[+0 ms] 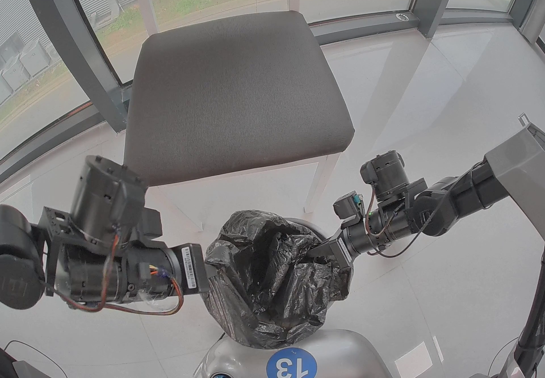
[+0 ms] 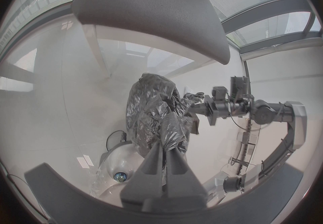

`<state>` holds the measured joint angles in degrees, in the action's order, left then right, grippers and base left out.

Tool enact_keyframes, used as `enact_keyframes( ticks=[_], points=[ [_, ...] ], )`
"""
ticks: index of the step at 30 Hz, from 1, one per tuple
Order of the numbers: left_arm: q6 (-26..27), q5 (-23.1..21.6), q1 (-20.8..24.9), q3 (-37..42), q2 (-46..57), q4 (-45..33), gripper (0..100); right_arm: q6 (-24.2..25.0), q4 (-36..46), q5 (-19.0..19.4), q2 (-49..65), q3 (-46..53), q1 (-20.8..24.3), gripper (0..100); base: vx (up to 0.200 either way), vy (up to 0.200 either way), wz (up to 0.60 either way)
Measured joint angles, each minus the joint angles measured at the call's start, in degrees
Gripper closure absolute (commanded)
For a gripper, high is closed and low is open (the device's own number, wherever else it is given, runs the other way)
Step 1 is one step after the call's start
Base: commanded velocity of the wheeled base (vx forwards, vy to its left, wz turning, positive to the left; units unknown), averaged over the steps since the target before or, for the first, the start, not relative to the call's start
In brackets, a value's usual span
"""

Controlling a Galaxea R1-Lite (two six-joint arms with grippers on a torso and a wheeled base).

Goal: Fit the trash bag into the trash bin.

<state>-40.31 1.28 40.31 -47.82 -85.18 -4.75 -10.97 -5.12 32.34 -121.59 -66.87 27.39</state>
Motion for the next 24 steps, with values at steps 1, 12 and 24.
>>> enact_keyframes(
  ticks=[1,12,24],
  points=[
    [0.2,0.4,-0.2,-0.7,-0.8,-0.1,100,-0.5,-0.1,0.2,0.5,0.6,-0.4,100,0.000,0.000,0.00],
    [2.1,5.7,-0.4,-5.9,-7.4,-4.9,100,-2.9,-1.7,4.1,3.5,4.5,-1.8,100,0.000,0.000,0.00],
    [2.0,8.8,-3.0,-7.6,-5.5,-8.1,100,-5.1,-4.0,4.5,2.5,4.6,-2.7,100,0.000,0.000,0.00]
  ],
)
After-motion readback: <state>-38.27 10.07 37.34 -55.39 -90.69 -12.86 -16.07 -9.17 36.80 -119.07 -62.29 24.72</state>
